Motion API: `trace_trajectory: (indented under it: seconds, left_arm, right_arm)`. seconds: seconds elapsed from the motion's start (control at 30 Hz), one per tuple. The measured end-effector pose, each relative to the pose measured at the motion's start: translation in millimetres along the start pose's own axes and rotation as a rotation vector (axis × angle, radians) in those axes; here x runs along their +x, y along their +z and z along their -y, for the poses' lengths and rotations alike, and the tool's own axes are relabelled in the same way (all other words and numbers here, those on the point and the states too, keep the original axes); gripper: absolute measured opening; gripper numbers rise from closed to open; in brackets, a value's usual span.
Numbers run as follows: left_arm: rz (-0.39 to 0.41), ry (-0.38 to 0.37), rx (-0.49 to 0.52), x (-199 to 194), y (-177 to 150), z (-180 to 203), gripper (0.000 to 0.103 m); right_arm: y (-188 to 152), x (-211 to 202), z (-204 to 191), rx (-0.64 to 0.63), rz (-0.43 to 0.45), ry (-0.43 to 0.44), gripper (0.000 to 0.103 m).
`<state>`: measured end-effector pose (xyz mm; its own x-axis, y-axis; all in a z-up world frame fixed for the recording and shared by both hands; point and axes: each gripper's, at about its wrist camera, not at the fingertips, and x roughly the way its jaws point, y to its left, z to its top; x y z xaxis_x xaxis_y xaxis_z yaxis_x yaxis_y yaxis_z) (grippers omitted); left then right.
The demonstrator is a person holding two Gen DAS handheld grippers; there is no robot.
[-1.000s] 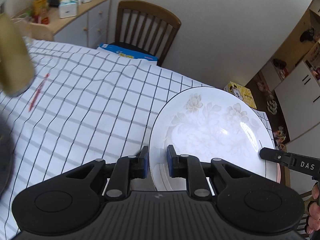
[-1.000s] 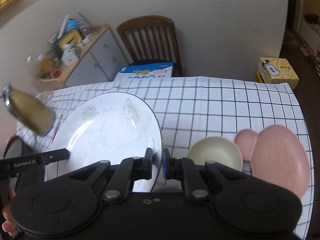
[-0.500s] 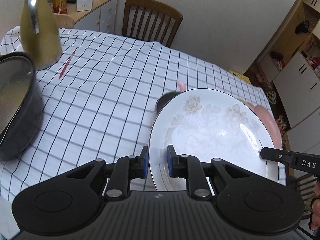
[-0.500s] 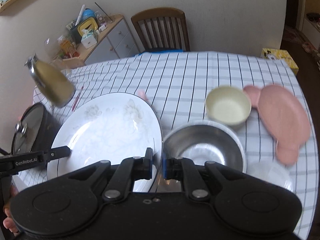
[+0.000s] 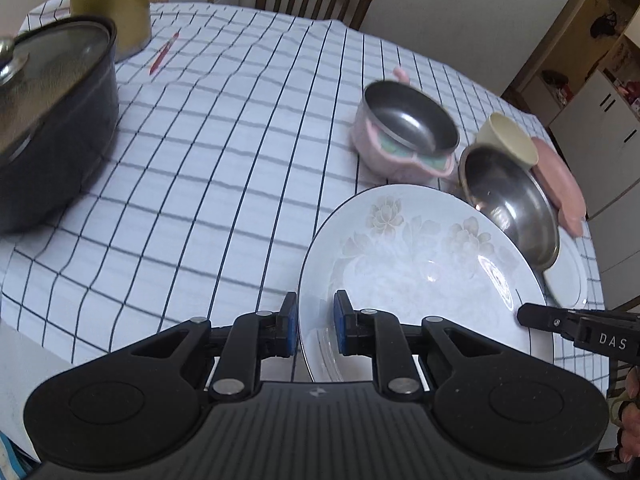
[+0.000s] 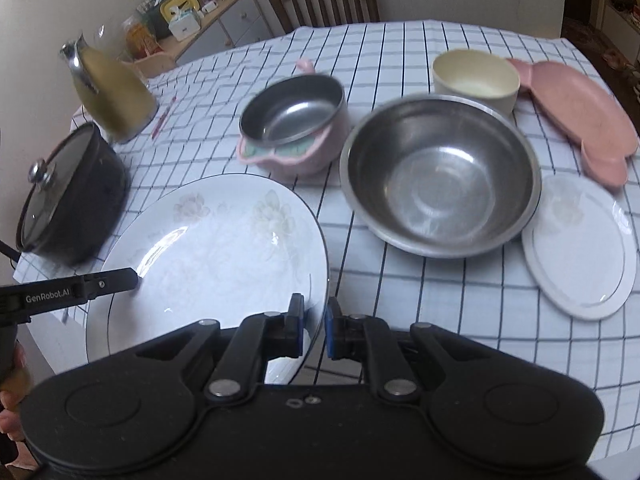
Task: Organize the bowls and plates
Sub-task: 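Lift the large white floral plate with both grippers and carry it toward the table edge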
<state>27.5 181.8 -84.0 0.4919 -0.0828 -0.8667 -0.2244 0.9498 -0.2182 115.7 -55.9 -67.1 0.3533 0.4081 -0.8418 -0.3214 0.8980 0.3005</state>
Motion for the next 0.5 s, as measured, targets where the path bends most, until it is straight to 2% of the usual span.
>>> trace_trajectory:
  seconds: [0.3,0.5]
  left_arm:
    - [-0.031,0.011,0.0,29,-32,-12,0.017]
    - [-0.049,0.007,0.004,41,-43,-14,0.017]
  right_arm:
    - [-40,26,2,0.003,-0.011,-0.019,0.011]
    - [-52,37,10,0.018,-0.021,-0.015,0.011]
